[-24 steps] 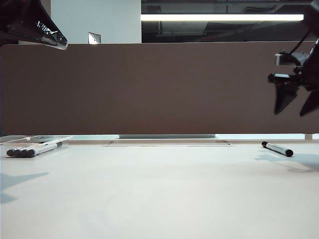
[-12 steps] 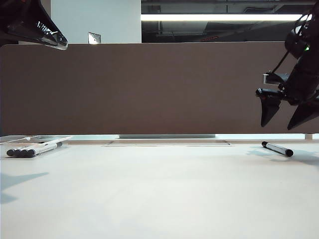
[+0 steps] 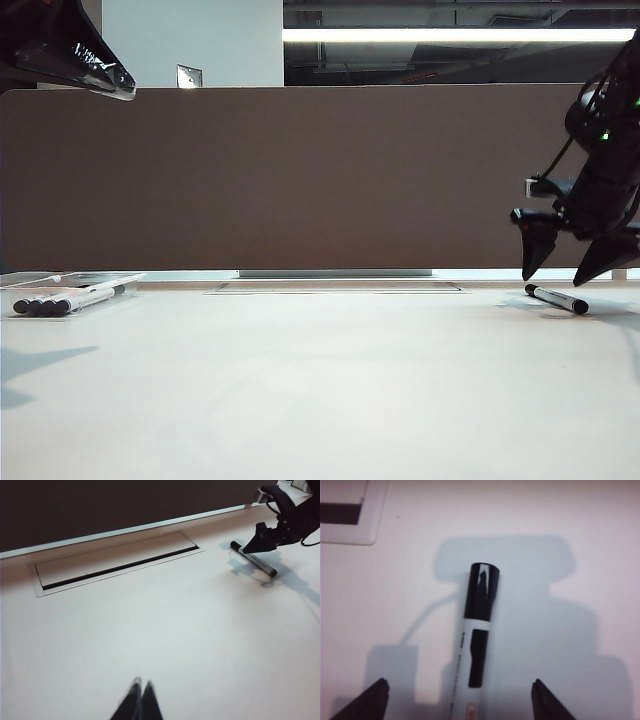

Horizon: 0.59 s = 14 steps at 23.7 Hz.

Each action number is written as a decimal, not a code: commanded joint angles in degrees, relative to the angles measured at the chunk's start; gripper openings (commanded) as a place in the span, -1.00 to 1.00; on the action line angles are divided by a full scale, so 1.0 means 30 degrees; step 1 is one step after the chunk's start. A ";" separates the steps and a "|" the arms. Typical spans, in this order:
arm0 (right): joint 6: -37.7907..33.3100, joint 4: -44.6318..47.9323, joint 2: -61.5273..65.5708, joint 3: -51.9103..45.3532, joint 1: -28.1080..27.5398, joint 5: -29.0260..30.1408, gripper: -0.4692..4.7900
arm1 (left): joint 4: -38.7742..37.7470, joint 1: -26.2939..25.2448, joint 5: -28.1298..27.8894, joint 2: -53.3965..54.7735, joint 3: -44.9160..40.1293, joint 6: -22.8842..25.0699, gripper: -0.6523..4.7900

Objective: Pick up the black marker on the right and put it into the packaging box on the left, making sure the marker fit the shape of the box's grooves.

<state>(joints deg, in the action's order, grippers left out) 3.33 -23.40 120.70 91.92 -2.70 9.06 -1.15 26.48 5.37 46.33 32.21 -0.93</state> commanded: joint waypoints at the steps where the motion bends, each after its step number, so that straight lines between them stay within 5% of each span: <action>1: 0.0058 0.0867 0.0342 0.0153 0.0029 0.0029 0.65 | 0.0124 -0.0007 0.0015 -0.0007 0.0066 0.0022 -0.78; 14: 0.0350 0.1297 0.1173 0.0153 0.0036 0.0095 0.65 | 0.0131 -0.0007 0.0015 -0.0007 0.0066 0.0022 -0.78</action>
<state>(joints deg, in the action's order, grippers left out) 4.03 -19.38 124.11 92.36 -2.68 9.08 -1.15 26.48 5.37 46.33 32.21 -0.93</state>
